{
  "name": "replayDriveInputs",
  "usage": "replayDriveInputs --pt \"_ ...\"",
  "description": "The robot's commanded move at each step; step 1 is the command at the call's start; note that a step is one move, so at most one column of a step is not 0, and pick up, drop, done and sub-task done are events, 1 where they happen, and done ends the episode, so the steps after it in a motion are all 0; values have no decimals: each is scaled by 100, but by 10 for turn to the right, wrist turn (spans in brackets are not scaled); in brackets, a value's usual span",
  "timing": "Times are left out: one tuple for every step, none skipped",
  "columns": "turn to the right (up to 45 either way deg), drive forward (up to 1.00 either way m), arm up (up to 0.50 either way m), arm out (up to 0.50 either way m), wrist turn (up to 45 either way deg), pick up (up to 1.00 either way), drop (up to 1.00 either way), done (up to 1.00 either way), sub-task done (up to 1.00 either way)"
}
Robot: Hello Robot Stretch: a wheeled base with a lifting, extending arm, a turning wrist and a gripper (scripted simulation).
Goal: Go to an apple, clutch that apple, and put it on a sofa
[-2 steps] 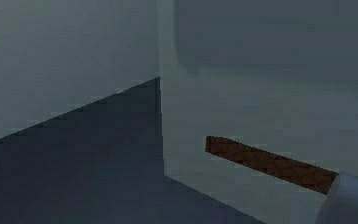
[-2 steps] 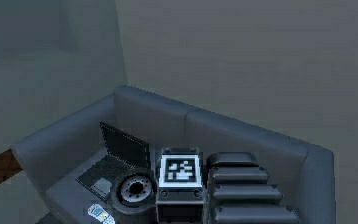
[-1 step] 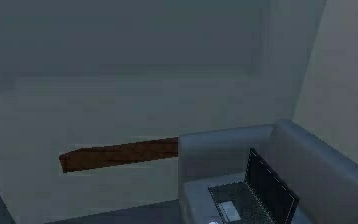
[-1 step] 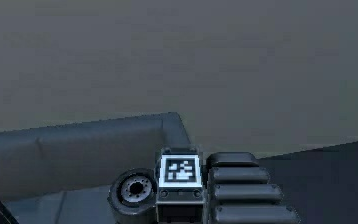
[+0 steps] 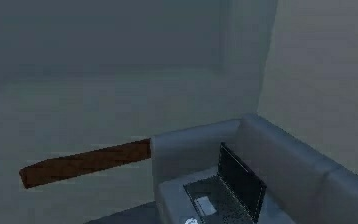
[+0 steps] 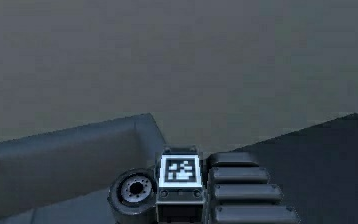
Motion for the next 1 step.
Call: replayDriveInputs --pt "120 0 0 0 0 0 0 0 0"
